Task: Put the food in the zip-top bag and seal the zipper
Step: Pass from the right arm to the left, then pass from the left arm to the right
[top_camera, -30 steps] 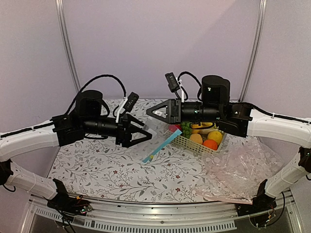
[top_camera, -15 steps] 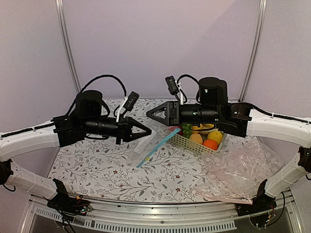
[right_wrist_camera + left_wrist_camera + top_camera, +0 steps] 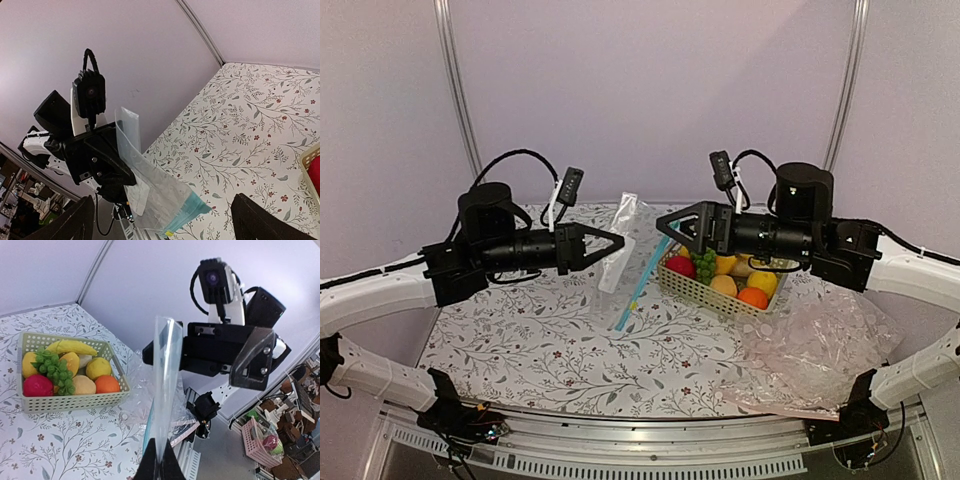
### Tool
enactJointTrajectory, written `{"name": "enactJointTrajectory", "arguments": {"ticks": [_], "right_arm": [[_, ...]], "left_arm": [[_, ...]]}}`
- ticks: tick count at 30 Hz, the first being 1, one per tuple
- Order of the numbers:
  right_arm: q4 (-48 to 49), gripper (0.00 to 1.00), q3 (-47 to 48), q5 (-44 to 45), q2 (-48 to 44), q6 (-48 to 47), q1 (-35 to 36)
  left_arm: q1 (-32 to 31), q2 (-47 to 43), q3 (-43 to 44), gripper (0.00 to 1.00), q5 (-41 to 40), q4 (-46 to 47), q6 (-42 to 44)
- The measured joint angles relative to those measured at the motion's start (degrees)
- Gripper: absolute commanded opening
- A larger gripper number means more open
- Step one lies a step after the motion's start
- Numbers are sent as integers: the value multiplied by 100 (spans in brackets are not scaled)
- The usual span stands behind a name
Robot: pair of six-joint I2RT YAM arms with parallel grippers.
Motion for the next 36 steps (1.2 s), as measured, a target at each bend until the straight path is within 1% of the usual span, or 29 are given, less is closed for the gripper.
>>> {"name": "enactJointTrajectory", "arguments": {"ticks": [5, 9, 15, 19, 22, 29, 33, 36], "right_arm": [[26, 96, -291, -315, -70, -66, -4], [90, 96, -442, -662, -31, -101, 136], [487, 92, -564, -1086, -24, -55, 234], [719, 88, -634, -1093, 44, 81, 234], [1019, 82, -745, -1088, 205, 275, 234], [1497, 77, -824, -1311, 660, 586, 238], [1753, 69, -824, -1569, 817, 691, 243], [1869, 61, -824, -1742, 929, 748, 249]], "left_arm": [[90, -247, -46, 0, -103, 289, -474], [199, -404, -44, 0, -321, 356, -765], [267, -487, -44, 1, -730, 446, -1080], [332, -435, -31, 1, -693, 575, -1307], [363, -280, 70, 1, -501, 660, -1447], [380, -94, 175, 1, -11, 802, -1659], [411, -96, 175, 1, 111, 960, -1751], [431, -98, 168, 1, 127, 1060, -1794]]}}
